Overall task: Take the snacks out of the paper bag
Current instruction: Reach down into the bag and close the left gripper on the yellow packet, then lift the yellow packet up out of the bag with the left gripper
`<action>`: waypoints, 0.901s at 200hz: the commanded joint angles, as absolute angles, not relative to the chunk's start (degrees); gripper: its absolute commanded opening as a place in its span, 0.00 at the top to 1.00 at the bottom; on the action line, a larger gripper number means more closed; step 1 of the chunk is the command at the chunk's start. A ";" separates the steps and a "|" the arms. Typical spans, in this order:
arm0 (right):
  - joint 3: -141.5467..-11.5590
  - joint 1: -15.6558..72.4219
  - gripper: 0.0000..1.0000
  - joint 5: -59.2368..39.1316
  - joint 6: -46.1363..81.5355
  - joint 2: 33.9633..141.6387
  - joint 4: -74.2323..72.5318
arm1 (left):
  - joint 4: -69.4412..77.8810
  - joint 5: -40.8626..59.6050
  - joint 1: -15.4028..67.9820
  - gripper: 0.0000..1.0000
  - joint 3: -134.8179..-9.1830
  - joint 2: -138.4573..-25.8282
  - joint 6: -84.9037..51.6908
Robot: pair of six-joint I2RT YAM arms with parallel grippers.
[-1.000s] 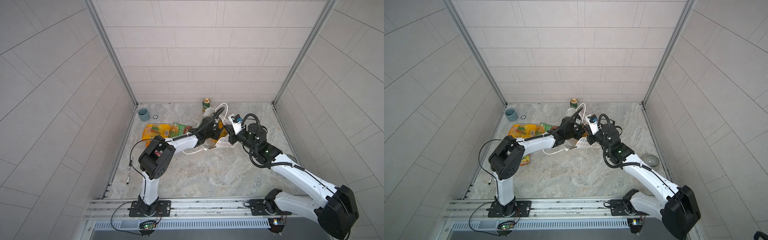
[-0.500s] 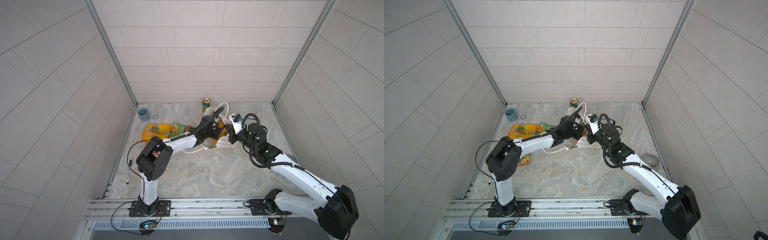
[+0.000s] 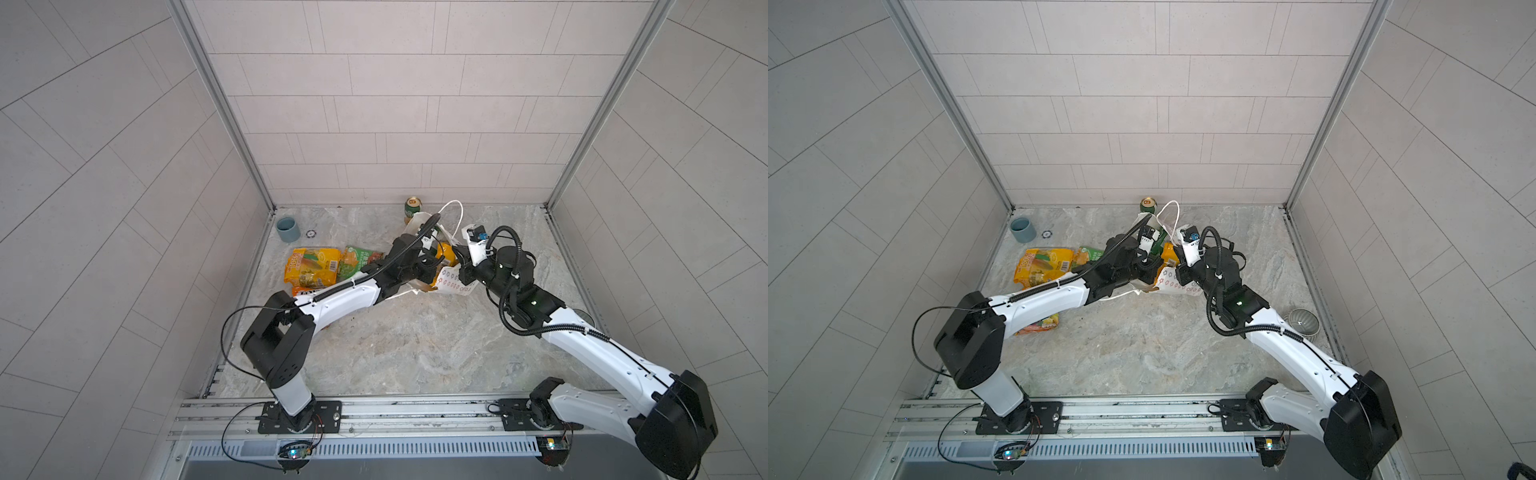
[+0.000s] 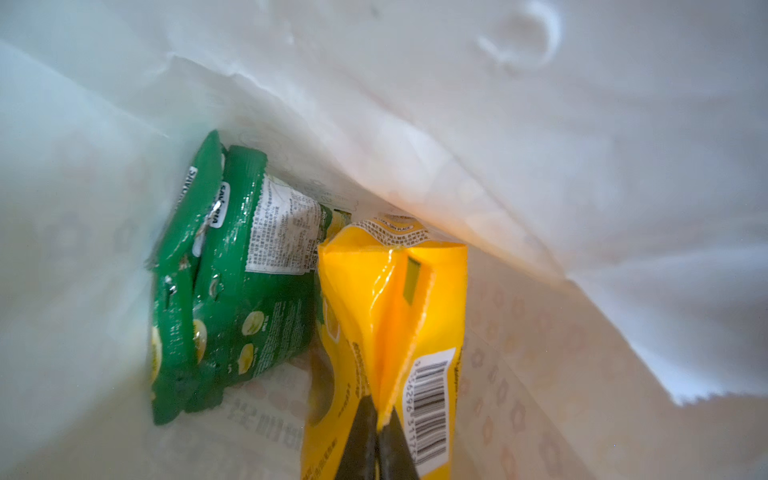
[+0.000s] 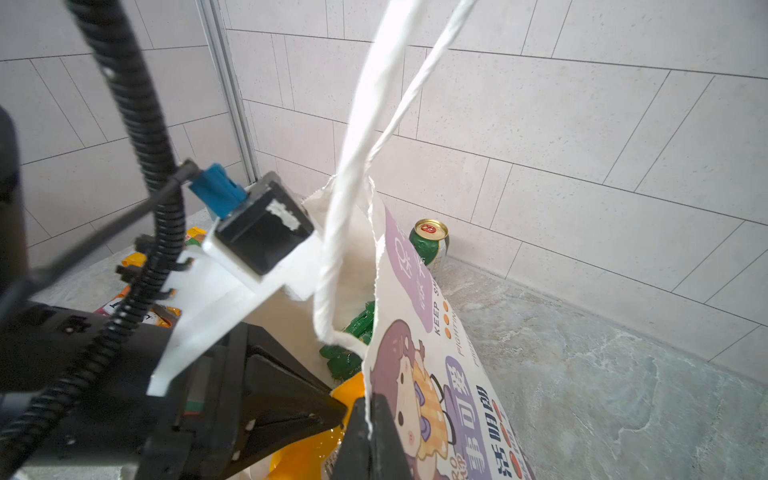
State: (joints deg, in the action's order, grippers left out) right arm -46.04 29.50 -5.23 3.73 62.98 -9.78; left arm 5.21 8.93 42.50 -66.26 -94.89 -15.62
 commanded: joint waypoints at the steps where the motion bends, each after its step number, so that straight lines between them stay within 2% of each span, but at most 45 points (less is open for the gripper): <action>1: -45.70 29.01 1.00 -4.04 4.82 61.79 -10.02 | 7.94 7.14 42.55 1.00 -65.46 -90.19 -15.90; 80: -45.62 28.91 1.00 -4.13 4.98 61.79 -10.29 | 4.46 3.43 42.46 1.00 -65.26 -83.60 -15.50; 180: -45.26 28.58 1.00 -3.52 4.92 61.04 -10.28 | -2.02 3.93 39.83 1.00 -69.21 -78.48 -13.91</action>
State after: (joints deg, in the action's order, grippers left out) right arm -46.00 28.99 -4.40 4.19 62.22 -9.87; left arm -3.77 3.77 40.91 -65.65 -82.48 -14.59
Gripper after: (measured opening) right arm 0.047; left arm 0.047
